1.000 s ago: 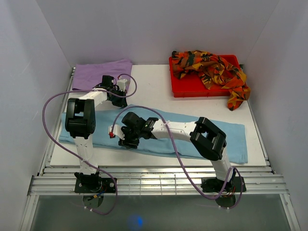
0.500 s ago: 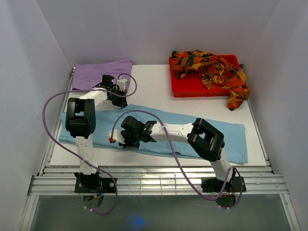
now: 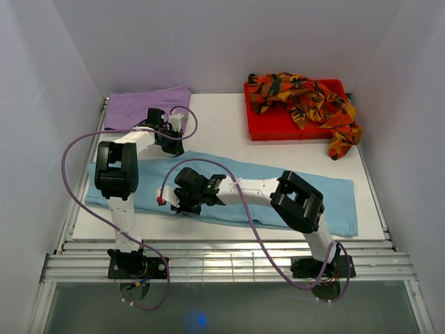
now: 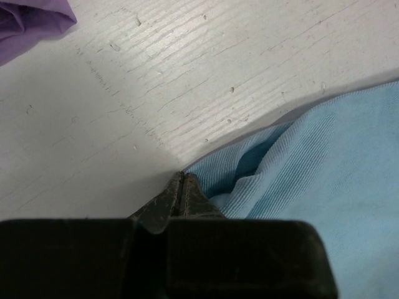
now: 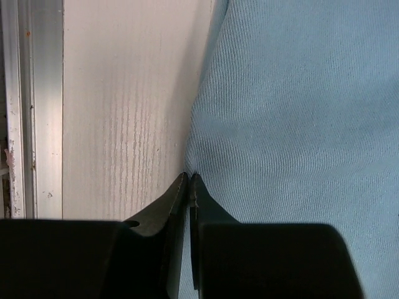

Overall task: Fold and stack the trousers
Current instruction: Fold the trousers

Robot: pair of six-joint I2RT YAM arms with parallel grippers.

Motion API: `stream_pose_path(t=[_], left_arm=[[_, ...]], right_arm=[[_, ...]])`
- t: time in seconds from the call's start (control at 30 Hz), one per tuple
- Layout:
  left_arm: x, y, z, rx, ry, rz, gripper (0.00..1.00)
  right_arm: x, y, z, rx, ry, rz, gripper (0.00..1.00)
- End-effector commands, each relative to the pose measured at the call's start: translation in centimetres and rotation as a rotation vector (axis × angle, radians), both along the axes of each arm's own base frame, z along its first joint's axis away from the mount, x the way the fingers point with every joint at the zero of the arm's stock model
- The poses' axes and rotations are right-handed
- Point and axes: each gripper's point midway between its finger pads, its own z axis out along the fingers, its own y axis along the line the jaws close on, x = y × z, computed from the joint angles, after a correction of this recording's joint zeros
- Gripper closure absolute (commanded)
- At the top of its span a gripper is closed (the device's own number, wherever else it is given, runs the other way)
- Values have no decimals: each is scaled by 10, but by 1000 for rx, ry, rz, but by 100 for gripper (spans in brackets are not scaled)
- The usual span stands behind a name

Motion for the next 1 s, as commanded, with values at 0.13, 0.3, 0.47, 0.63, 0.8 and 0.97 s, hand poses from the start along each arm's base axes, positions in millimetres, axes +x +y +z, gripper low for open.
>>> stream_pose_path(t=[0.13,0.3,0.47,0.63,0.8,0.97], left_arm=[[-2,18,-24,79,43,42,100],[-1,18,-25,77,45,39,100],[-1,17,-25,71,49,43,100],[1,12,-14,46,64,35,91],[9,10,29,-24,9,55,59],[11,12,102,-59,-104,55,27]], right_arm=[[-27,21,49,124,51,47,92],[-35,20,47,122,57,58,92],[-22,22,38,99,30,11,84],[16,-1,63,120,6,-69,47],[67,-81,108,143,37,-212,40],[99,-180,126,123,87,-431,41]])
